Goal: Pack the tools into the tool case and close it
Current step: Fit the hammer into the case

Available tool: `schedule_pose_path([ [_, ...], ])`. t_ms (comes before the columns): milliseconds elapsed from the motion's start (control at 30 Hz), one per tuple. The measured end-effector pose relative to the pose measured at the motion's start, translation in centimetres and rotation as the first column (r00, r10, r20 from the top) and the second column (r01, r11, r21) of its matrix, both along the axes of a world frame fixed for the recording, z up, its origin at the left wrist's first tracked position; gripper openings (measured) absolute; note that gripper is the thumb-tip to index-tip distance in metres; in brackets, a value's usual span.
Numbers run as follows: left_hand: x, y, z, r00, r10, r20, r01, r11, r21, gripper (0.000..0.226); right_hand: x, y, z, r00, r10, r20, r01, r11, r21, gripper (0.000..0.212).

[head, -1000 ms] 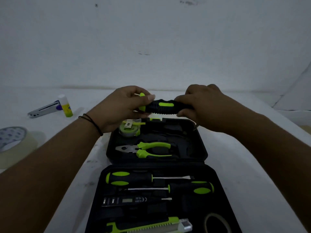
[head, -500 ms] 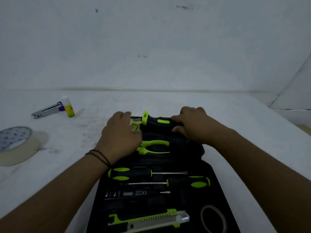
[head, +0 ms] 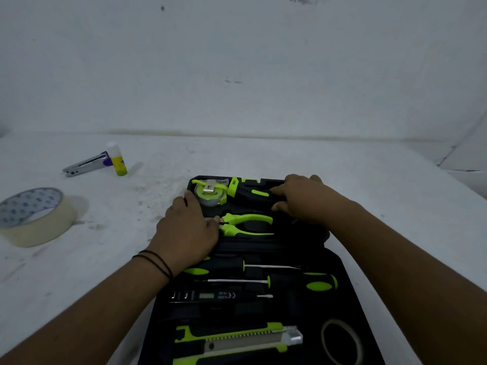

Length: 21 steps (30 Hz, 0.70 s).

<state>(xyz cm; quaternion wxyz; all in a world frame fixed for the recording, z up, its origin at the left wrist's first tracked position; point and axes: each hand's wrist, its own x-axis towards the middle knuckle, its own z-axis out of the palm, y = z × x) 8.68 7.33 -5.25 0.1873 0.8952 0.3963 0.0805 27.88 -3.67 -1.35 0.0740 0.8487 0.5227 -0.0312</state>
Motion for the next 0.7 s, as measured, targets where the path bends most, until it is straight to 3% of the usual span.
schedule_pose_path([
  [133, 0.2, 0.8, -0.2, 0.998, -0.058, 0.019, 0.058, 0.998, -0.005, 0.071, 0.9, -0.4, -0.5, 1.0, 0.018, -0.002, -0.017, 0.995, 0.094, 0.06],
  [233, 0.5, 2.5, -0.5, 0.991, -0.129, 0.022, 0.129, 0.992, -0.007, 0.066, 1.9, -0.9, -0.6, 0.973, -0.09, -0.211, 0.112, 0.989, 0.094, 0.08],
  [300, 1.1, 3.9, -0.4, 0.981, -0.194, 0.014, 0.194, 0.981, 0.007, 0.061, 2.2, -1.2, -0.6, 0.952, -0.135, -0.275, 0.169, 0.98, 0.105, 0.081],
  [500, 3.5, 7.4, 0.6, 0.927, -0.365, -0.09, 0.375, 0.912, 0.163, 0.052, -0.6, -2.7, -1.0, 0.959, -0.267, -0.093, 0.279, 0.946, 0.164, 0.072],
  [600, 4.9, 7.8, 1.3, 0.94, -0.284, -0.188, 0.337, 0.852, 0.401, 0.048, -2.6, -3.8, -1.2, 0.94, -0.332, -0.08, 0.342, 0.917, 0.207, 0.072],
  [700, 5.2, 6.6, 2.1, 0.96, -0.174, -0.219, 0.264, 0.823, 0.504, 0.041, -4.5, -4.5, -1.4, 0.921, -0.377, -0.101, 0.391, 0.89, 0.235, 0.076],
])
